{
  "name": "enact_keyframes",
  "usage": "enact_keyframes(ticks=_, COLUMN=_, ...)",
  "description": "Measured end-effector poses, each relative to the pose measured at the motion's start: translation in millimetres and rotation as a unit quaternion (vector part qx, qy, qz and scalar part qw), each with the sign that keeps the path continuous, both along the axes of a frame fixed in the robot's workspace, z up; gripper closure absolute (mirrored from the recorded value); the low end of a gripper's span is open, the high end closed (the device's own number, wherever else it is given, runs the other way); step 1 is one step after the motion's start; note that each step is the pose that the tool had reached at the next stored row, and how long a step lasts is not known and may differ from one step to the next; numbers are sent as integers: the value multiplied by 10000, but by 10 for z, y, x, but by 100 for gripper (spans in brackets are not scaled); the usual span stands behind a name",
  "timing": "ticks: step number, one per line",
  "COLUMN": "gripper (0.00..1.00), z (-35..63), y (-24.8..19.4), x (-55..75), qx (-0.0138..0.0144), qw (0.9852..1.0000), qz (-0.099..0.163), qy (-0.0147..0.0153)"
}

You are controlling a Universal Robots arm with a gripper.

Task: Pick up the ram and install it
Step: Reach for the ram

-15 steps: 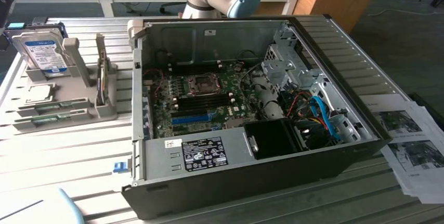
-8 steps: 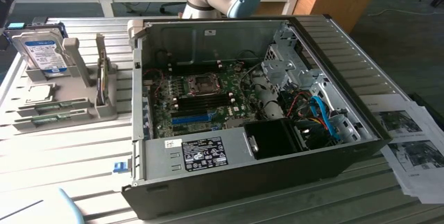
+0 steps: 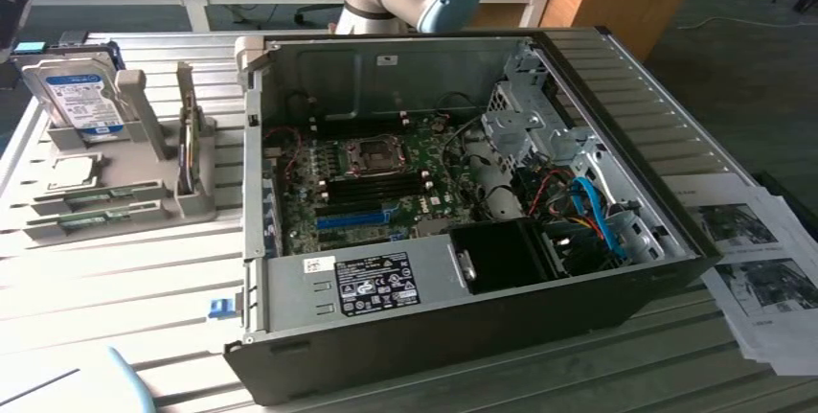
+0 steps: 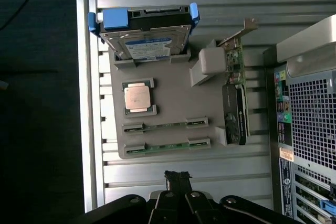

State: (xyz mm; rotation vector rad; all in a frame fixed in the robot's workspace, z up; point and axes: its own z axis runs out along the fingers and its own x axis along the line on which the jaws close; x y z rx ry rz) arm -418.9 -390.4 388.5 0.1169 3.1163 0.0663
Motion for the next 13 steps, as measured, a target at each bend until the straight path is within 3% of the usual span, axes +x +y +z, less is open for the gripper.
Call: enact_keyframes(ticks=13, gripper=91, z=-32, y=182, x=0, qx=0, qw=10000, qz=0, qy=2)
